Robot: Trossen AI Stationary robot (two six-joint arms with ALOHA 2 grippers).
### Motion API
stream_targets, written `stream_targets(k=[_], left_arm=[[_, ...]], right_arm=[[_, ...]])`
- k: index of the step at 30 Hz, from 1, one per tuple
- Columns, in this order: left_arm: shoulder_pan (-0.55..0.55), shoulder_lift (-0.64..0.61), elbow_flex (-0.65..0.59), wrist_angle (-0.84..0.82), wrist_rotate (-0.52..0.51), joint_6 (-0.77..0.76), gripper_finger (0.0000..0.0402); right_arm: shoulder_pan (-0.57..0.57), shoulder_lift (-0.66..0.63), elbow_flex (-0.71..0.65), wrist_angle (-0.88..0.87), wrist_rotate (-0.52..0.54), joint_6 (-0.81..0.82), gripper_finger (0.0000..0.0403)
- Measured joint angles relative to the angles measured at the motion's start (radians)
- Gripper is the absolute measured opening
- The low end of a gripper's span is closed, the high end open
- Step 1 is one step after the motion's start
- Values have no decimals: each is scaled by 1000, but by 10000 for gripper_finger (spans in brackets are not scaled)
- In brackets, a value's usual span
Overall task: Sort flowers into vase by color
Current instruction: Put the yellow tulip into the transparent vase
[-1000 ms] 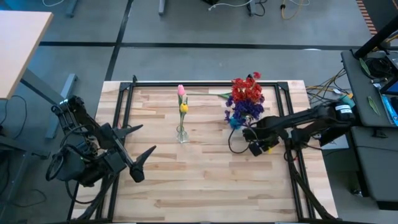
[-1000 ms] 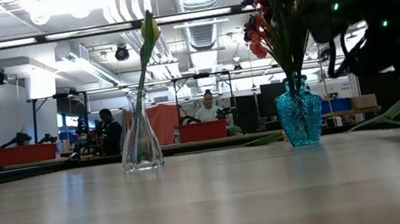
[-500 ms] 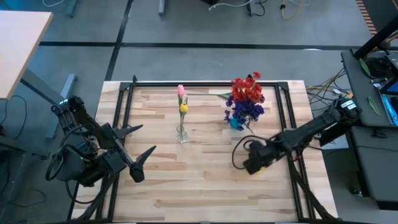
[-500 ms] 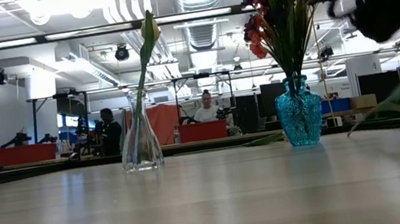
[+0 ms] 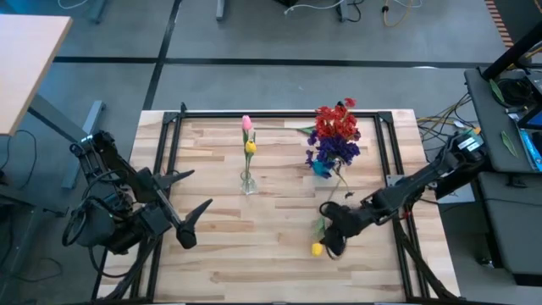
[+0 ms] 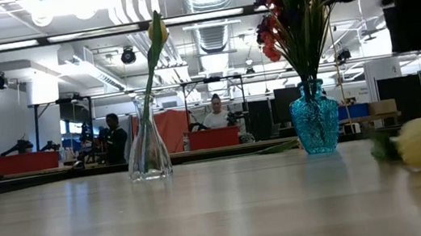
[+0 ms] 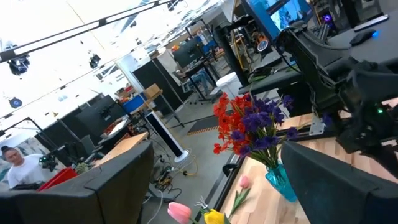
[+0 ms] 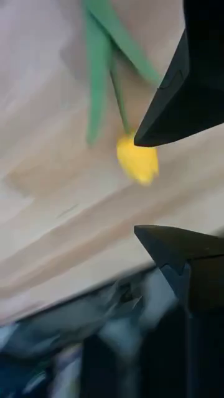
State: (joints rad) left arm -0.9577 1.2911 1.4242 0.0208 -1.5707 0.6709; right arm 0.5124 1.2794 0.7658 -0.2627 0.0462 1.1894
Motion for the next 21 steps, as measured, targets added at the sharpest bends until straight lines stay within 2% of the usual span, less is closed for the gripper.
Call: stream_targets(k=[5, 9, 14, 16, 20, 21], left_arm=[[-23, 17, 0, -21, 0, -13, 333], [-38, 46, 0, -55, 1, -89, 333], [-50, 88, 0, -181, 33, -236, 333], [-52, 96, 0, -288, 135, -365, 333], [-35, 109, -2, -554, 509, -678, 333], [-26, 119, -5, -584, 538, -734, 333]], right_arm=[[-10, 12, 0, -132, -2, -318, 200], [-16, 14, 6, -259, 14, -587, 189], [-15, 52, 11, -247, 130, -918, 178], [-15, 77, 16, -248, 180, -1015, 178], [-16, 124, 30, -254, 284, -1156, 178], [-16, 136, 36, -256, 305, -1185, 177]])
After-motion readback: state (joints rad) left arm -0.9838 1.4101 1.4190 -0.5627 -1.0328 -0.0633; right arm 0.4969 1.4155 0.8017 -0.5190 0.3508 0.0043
